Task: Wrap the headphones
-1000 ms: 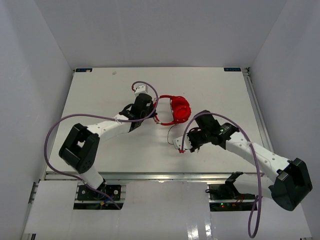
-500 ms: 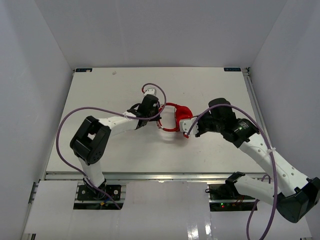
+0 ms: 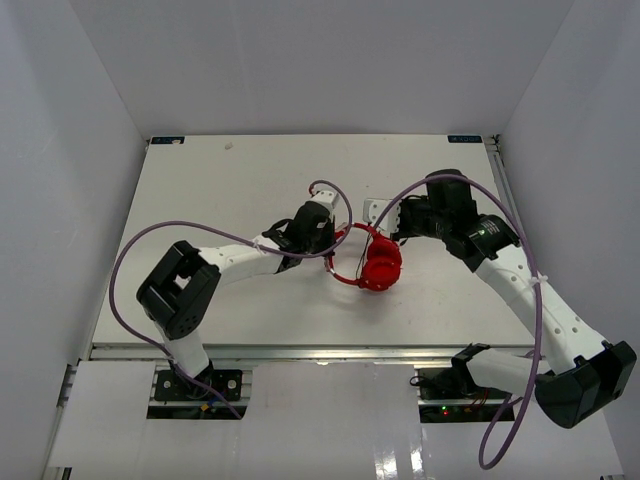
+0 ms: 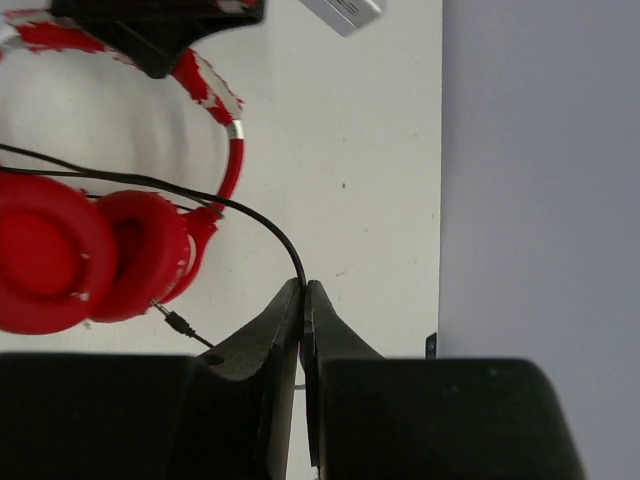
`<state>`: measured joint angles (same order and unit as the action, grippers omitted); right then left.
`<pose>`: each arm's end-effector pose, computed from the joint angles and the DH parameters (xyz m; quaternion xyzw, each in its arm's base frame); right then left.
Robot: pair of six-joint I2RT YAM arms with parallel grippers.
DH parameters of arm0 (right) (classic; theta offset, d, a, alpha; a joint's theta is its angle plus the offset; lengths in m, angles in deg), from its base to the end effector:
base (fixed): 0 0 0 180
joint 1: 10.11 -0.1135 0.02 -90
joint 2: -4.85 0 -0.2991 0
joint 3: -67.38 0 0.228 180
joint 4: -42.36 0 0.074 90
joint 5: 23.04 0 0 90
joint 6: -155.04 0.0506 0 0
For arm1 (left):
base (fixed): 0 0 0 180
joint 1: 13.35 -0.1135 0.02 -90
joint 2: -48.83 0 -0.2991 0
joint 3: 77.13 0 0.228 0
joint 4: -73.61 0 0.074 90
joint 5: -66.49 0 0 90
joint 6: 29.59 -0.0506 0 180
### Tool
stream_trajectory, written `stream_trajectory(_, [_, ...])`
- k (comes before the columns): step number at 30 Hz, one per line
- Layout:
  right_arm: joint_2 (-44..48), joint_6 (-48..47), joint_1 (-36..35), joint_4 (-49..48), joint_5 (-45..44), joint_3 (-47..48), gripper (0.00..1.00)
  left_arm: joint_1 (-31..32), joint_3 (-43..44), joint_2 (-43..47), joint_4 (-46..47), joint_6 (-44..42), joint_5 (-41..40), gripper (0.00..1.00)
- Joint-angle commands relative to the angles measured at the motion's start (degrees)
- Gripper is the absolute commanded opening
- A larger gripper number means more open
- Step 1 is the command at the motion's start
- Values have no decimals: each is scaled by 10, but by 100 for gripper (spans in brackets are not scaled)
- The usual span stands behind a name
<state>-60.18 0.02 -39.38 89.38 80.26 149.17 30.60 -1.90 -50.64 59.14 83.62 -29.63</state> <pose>0.1849 0.1170 0.3883 -0.6706 0.5435 -0.0563 0.5016 0.2731 -0.2558 0.2372 0.1393 0.8897 -0.1989 0.3867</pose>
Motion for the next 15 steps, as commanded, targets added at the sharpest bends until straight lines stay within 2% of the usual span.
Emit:
stream_trajectory(1, [-6,35,37,-51,-1,27,8,19,-27,92,61,-17,33,0])
stream_trajectory(6, [-8,42,85,-60,8,24,8,30,-68,154,79,-13,42,0])
stream_trajectory(13, [-15,72,134,-55,70,9,8,40,-108,232,84,-5,51,0])
stream_trajectory(15, [-17,80,142,-52,111,-2,8,42,-108,256,84,-3,50,0])
